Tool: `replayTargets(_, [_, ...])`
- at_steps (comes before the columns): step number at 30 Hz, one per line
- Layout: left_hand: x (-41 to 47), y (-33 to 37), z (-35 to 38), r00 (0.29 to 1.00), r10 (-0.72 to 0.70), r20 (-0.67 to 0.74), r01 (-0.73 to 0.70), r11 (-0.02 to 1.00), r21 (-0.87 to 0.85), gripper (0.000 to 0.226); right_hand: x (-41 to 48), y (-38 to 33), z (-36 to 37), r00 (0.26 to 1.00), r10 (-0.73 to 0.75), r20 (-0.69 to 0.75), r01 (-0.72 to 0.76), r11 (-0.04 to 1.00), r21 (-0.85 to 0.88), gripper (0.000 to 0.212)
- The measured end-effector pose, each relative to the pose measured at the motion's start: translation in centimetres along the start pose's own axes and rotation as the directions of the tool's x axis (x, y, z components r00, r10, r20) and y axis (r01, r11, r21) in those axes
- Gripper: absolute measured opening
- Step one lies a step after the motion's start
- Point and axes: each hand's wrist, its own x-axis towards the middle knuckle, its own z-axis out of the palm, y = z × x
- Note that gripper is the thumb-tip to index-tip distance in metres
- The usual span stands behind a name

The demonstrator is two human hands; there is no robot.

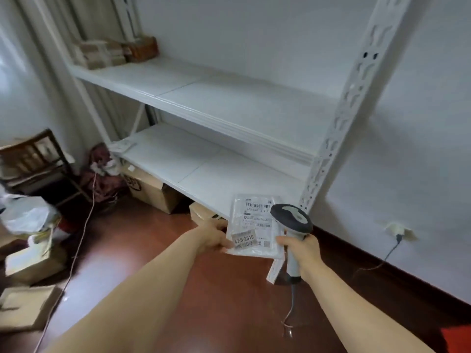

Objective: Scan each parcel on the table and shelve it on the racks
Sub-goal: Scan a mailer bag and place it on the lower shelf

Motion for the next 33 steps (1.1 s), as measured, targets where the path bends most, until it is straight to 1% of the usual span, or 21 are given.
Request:
replayTargets(2, [0.3,-1.1,-5.8,0.998,0.006,-0.067,-0.010,0.998,-0.065,0.044,0.8,-1.1,6.3,1.000,0.002,0.028,-0.001,1.000,-0.014,0.036])
replayTargets(5, [0.9,-2.6,-13.9,0.989,-0.013,-0.148,-0.012,0.986,-0.166,0.048,1.7,-2.7,15.1,0.998,0.015,0.066,-0.014,1.000,-0.019,0.037])
replayTargets(8, [1.6,-3.3,-20.6,0.971,-0.013,-0.240,-0.045,0.972,-0.233,0.045,2.4,-4.1,22.4,0.994,0.016,0.112,-0.013,1.000,-0.025,0.035])
replayTargets(11, [2.5,-3.7,-26.0,0.940,-0.012,-0.341,-0.075,0.968,-0.238,0.042,3.6,-5.2,28.1,0.985,0.050,0.167,-0.040,0.997,-0.064,0.023])
replayTargets(13, [3.8,-3.9,-29.2,0.918,-0.025,-0.395,-0.094,0.956,-0.279,0.040,4.8,-6.0,31.6,0.978,0.062,0.199,-0.045,0.995,-0.091,0.019])
replayTargets(17, [7.8,-4.0,-34.7,0.908,-0.067,-0.413,-0.099,0.925,-0.368,0.043,8.7,-7.7,38.3,0.971,0.081,0.225,-0.051,0.989,-0.137,0.018])
replayTargets(23, [15.7,-2.3,-44.0,0.851,-0.134,-0.507,-0.101,0.907,-0.409,0.046,17.2,-10.2,49.3,0.943,0.136,0.303,-0.086,0.981,-0.173,0.022])
replayTargets(26, [19.0,-0.5,-48.4,0.796,-0.200,-0.571,-0.094,0.891,-0.444,0.055,21.0,-11.8,54.5,0.935,0.181,0.305,-0.127,0.974,-0.190,0.023])
replayTargets(29, [22.4,0.5,-52.6,0.753,-0.200,-0.627,-0.114,0.898,-0.424,0.063,24.4,-13.5,59.7,0.931,0.223,0.290,-0.171,0.966,-0.194,0.021])
replayTargets(33, [26.1,0.4,-57.6,0.723,-0.270,-0.636,-0.098,0.872,-0.480,0.063,28.0,-14.4,65.7,0.927,0.279,0.252,-0.234,0.953,-0.194,0.022])
